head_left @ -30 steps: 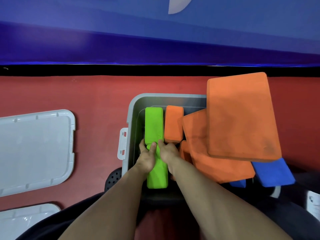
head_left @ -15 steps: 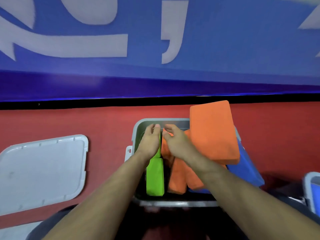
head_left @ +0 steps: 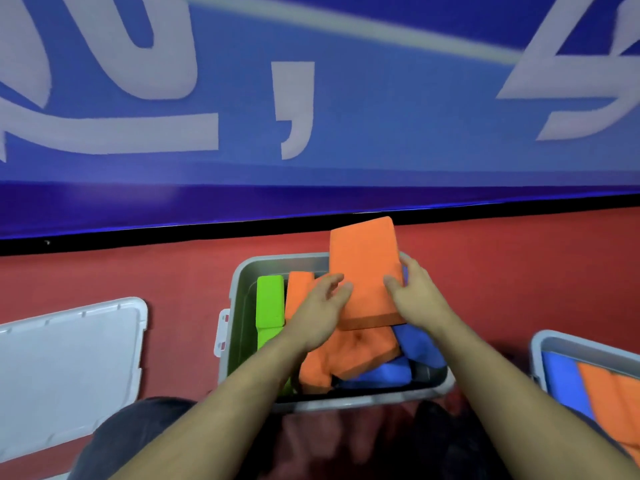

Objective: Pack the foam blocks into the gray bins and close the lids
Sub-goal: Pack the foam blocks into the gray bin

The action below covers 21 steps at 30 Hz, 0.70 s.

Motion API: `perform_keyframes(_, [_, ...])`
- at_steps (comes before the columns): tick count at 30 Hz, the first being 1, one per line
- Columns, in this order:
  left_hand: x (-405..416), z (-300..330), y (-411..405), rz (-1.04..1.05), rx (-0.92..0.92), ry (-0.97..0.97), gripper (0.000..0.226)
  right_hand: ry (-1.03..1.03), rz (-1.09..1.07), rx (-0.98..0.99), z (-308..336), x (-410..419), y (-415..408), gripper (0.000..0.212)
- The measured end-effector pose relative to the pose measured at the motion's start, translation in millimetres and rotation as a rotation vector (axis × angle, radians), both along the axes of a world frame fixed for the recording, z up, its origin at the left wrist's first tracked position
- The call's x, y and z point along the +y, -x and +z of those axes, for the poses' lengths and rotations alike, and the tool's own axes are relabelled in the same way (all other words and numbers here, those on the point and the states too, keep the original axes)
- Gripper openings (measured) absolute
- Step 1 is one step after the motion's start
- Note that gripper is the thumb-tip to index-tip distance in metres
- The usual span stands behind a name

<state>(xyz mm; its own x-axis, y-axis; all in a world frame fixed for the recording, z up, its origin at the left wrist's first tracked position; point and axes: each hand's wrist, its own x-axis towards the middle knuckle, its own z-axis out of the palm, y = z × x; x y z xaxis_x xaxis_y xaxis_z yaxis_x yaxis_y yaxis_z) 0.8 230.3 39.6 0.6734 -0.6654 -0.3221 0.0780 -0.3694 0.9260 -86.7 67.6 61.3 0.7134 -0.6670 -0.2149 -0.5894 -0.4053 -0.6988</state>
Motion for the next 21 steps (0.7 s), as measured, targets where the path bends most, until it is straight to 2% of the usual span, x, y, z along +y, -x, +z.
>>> perform_keyframes(2, [-17,-8,12,-0.063,-0.007,-0.01,0.061,-0.148,-0.082,0.069,-2,-8,1,0.06])
perform_keyframes(5, [-39,-20,14,-0.062,-0.029,-0.03,0.074,-0.331,-0.2,0.149,-13,-16,-4,0.081])
perform_keyframes(6, [-44,-22,13,-0.062,-0.047,-0.056,0.076,-0.344,-0.22,0.152,-18,-20,-6,0.09])
perform_keyframes(9, [-54,-33,4,-0.06,-0.071,-0.145,0.101,-0.321,-0.239,0.161,-40,-32,-9,0.118])
perform_keyframes(11, [-55,-37,2,-0.089,-0.136,-0.2,0.099,-0.332,-0.282,0.103,-38,-33,-10,0.123])
perform_keyframes(14, [-51,-41,0,-0.119,-0.209,-0.233,0.092,-0.431,-0.34,-0.014,-33,-31,-14,0.094])
perform_keyframes(18, [-41,-36,-6,-0.07,-0.238,-0.233,0.115,-0.713,-0.369,-0.14,-32,-22,-23,0.053])
perform_keyframes(21, [-30,-29,-13,-0.048,-0.22,-0.141,0.121,-0.823,-0.278,-0.199,-26,-11,-33,0.047])
